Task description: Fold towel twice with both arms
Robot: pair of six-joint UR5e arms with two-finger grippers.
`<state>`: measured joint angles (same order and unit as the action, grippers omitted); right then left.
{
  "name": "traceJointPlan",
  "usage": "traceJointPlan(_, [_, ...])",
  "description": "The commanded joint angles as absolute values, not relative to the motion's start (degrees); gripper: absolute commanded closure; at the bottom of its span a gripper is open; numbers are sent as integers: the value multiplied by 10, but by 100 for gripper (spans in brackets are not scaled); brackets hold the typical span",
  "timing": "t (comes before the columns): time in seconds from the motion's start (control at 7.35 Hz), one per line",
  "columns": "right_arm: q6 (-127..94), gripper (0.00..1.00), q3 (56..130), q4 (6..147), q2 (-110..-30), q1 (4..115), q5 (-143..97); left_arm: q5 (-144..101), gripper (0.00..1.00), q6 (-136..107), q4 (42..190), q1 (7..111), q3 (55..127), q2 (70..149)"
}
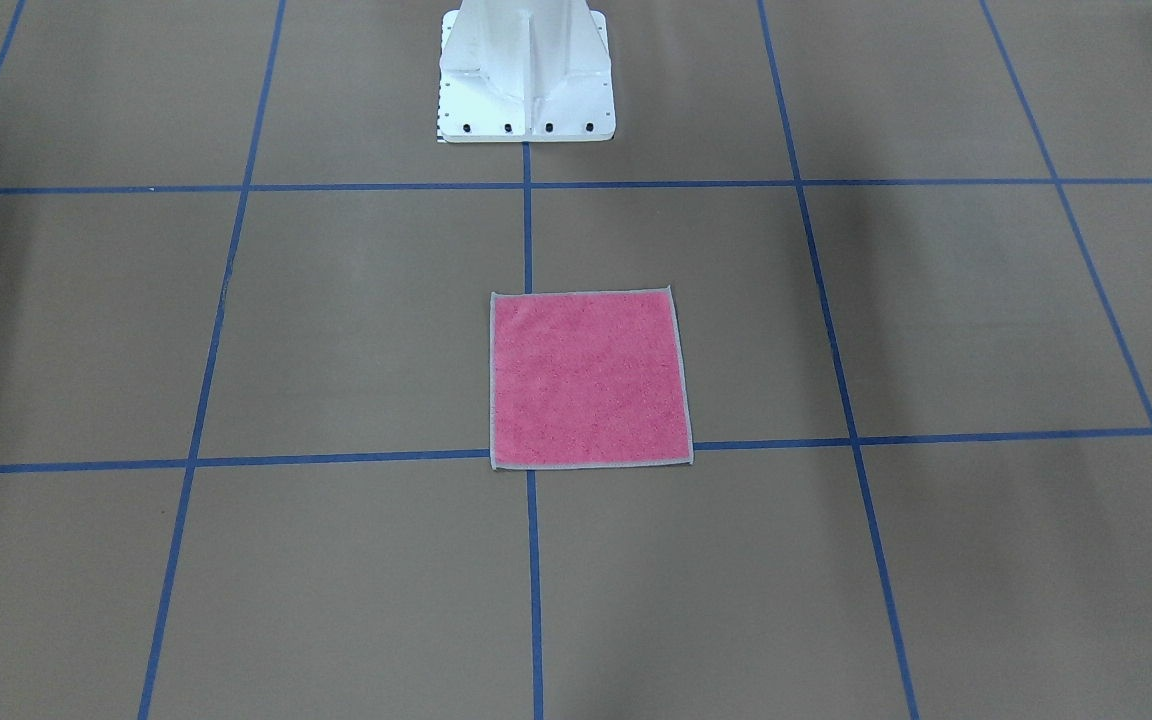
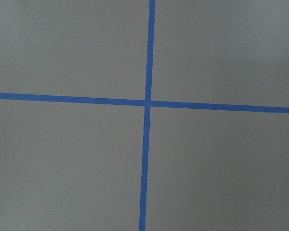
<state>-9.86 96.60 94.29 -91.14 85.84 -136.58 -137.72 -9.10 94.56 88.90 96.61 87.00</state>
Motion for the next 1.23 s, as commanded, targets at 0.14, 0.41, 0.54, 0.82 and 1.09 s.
traceJointPlan(0.14, [-106, 0, 972, 918, -918, 852, -1378, -1376, 0, -98, 947, 889, 976, 870])
traceJointPlan(0.41, [-135, 0, 986, 916, -917, 797, -1373, -1378, 0, -117, 949, 886, 980, 874])
traceJointPlan(0.54, [-188, 0, 1002, 892, -915, 759, -1371, -1382, 0, -116, 955, 884, 988, 868])
traceJointPlan(0.82, [-364, 0, 1012, 748, -912, 673, -1350, -1388, 0, -123, 973, 879, 999, 862])
traceJointPlan(1.09, [-499, 0, 1026, 715, -884, 595, -1349, -1388, 0, -127, 975, 863, 1005, 862])
